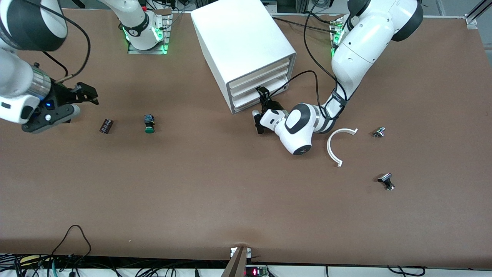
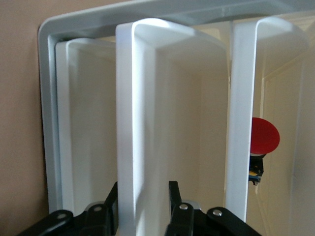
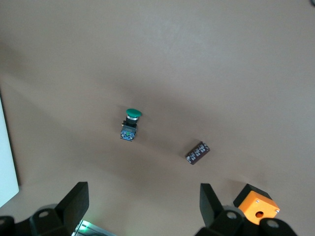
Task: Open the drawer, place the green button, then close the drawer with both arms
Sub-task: 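Grasp the green push button with the right gripper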
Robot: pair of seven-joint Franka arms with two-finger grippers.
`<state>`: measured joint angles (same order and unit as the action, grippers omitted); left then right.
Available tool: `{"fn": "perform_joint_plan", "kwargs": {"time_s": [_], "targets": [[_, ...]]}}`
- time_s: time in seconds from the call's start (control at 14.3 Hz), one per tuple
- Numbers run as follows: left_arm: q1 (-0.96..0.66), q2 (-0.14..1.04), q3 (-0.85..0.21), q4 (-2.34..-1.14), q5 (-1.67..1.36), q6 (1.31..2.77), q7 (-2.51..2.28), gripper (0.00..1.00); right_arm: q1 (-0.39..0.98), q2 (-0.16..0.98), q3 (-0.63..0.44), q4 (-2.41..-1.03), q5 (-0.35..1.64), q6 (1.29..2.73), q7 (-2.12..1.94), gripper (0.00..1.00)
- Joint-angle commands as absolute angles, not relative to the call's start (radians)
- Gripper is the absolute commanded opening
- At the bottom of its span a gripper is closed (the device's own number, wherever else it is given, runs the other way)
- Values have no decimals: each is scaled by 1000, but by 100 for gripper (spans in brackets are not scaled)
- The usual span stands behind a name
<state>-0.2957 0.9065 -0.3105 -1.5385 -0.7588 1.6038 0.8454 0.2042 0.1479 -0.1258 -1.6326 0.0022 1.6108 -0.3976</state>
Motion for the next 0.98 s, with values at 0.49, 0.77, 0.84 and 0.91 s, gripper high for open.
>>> {"fn": "perform_joint_plan", "kwargs": {"time_s": [0.49, 0.77, 0.84, 0.91], "targets": [[-307, 881, -288, -1520, -749, 1612, 796, 21, 221, 135, -117, -2006, 28, 1968, -330, 100], [-307, 882, -288, -1519, -746, 1612, 798, 12, 221, 132, -104, -2193, 72, 2204, -327, 100], [-307, 885, -287, -1519, -744, 1612, 799, 11, 221, 133, -98, -2241, 86, 2273, -325, 100], [-307, 887, -284, -1517, -744, 1612, 798, 11, 221, 136, -97, -2285, 90, 2336, -316, 100]]}}
